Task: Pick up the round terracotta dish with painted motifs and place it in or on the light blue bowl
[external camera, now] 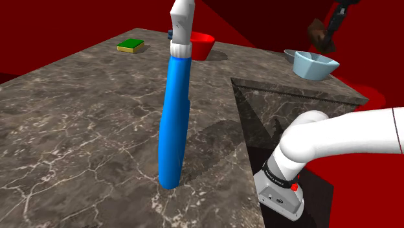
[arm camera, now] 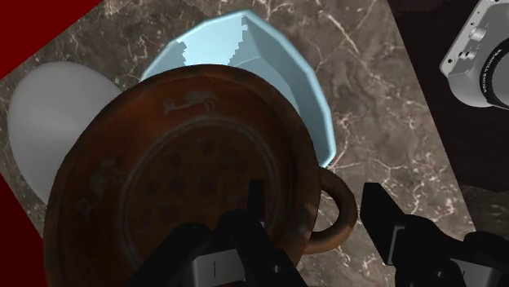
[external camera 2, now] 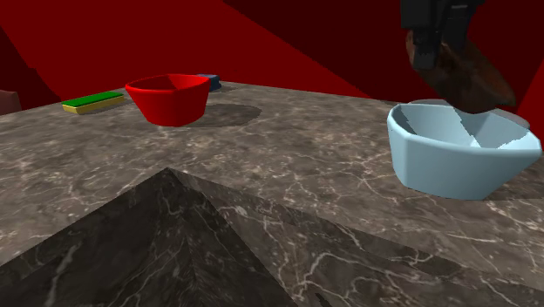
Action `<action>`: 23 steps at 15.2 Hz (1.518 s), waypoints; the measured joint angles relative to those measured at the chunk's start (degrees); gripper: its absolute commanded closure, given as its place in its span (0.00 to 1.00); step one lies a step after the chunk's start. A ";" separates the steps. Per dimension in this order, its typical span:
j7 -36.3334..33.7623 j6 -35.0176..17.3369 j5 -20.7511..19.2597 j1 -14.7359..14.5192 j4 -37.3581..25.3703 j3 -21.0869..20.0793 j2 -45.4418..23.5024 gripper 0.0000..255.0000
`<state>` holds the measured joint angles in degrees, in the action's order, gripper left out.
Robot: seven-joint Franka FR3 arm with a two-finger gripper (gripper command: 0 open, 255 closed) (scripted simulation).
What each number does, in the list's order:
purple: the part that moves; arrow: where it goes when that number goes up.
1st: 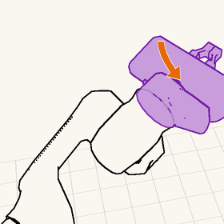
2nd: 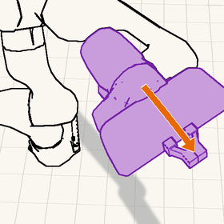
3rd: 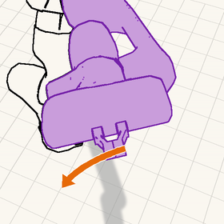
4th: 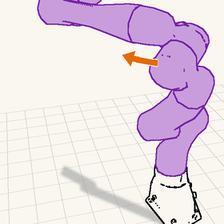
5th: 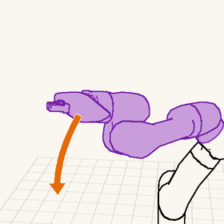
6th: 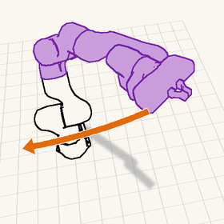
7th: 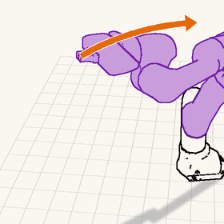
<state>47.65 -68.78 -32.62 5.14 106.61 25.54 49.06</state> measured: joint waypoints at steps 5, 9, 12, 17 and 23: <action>-1.12 -2.65 -0.74 0.56 5.63 0.53 2.92 1.00; -2.13 -4.74 -1.24 1.01 9.98 0.80 5.14 1.00; -2.58 -6.05 -1.65 1.23 12.34 1.22 6.21 1.00; -2.64 -6.25 -1.73 1.34 12.81 1.27 6.48 1.00; -2.63 -6.26 -1.79 1.40 12.87 1.36 6.49 0.00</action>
<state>45.03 -75.04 -34.41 6.54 119.48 26.91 55.55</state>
